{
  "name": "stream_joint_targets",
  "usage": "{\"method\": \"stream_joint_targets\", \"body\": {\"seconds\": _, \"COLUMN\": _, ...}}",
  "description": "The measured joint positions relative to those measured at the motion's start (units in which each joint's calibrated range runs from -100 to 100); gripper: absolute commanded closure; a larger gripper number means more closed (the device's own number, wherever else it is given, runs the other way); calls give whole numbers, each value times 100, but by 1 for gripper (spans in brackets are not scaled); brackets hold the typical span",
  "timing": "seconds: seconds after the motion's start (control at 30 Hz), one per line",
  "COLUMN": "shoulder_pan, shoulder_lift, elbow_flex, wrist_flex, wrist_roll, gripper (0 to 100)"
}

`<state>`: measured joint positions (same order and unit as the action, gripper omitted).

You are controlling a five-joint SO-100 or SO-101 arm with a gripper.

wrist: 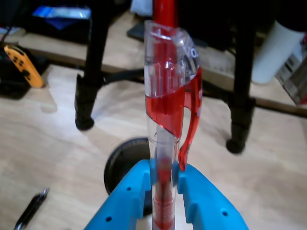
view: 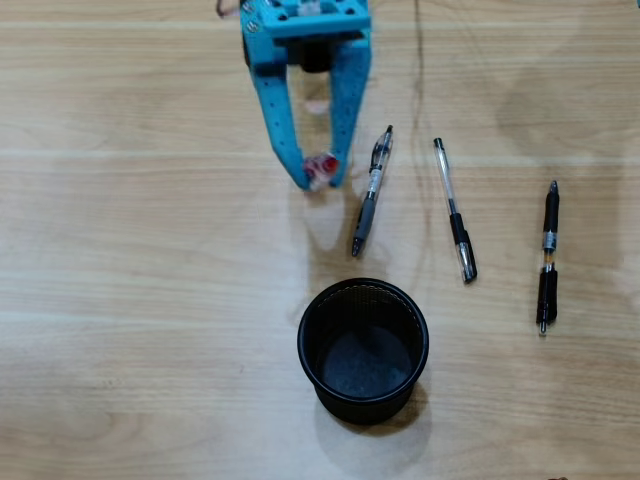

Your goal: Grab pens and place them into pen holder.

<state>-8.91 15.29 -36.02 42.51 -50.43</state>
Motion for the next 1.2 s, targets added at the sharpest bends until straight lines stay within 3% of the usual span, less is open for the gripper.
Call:
{"method": "stream_joint_targets", "body": {"seconds": 0.2, "shoulder_pan": -257, "shoulder_lift": 833, "elbow_flex": 133, "wrist_flex": -1908, "wrist_roll": -198, "gripper": 98}}
{"method": "stream_joint_targets", "body": {"seconds": 0.43, "shoulder_pan": -410, "shoulder_lift": 1776, "elbow_flex": 133, "wrist_flex": -3142, "wrist_roll": -343, "gripper": 98}}
{"method": "stream_joint_targets", "body": {"seconds": 0.7, "shoulder_pan": -400, "shoulder_lift": 2150, "elbow_flex": 133, "wrist_flex": -3306, "wrist_roll": -349, "gripper": 88}}
{"method": "stream_joint_targets", "body": {"seconds": 1.2, "shoulder_pan": -419, "shoulder_lift": 2175, "elbow_flex": 133, "wrist_flex": -3306, "wrist_roll": -349, "gripper": 90}}
